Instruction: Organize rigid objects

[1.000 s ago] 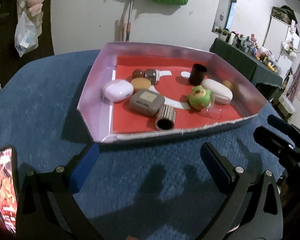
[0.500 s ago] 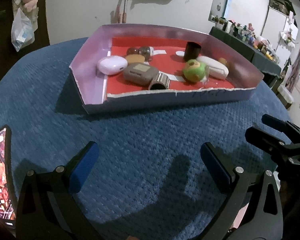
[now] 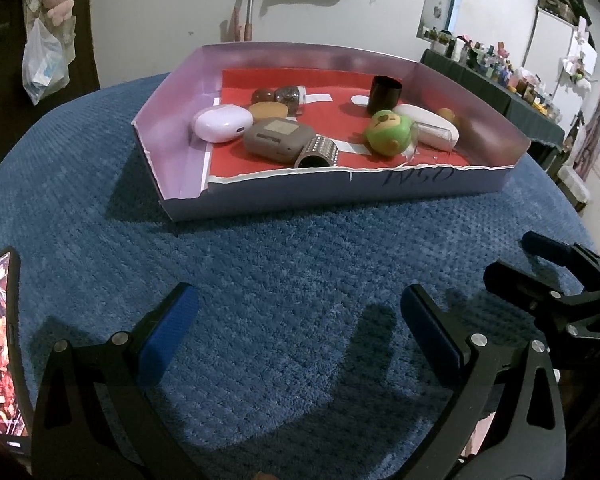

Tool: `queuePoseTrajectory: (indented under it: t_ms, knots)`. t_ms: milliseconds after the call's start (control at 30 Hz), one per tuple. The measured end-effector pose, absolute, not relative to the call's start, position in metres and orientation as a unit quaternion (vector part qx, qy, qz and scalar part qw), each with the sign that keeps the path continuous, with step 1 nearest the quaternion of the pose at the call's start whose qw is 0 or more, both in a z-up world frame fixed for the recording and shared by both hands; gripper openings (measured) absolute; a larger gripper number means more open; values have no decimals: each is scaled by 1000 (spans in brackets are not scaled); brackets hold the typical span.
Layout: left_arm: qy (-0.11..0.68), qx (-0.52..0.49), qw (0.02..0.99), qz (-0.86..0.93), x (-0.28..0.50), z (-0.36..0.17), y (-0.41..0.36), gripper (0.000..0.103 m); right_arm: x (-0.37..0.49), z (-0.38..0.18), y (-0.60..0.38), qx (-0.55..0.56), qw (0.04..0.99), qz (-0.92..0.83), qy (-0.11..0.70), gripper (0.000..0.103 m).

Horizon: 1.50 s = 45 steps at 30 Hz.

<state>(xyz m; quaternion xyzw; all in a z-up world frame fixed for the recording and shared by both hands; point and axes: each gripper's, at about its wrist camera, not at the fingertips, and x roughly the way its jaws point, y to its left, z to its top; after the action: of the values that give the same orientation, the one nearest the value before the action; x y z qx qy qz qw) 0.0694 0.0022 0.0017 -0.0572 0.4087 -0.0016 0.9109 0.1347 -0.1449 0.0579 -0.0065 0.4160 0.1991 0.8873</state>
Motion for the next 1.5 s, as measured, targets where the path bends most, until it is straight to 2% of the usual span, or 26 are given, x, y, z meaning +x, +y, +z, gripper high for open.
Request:
queuePoseTrajectory:
  t_ms: [567, 1500]
  knots:
    - [404, -21, 914, 13, 68, -3, -5, 103, 133, 54, -139, -38, 890, 193, 411, 103]
    - [392, -21, 919, 15, 64, -4, -6, 103, 132, 53, -139, -42, 891, 193, 409, 103]
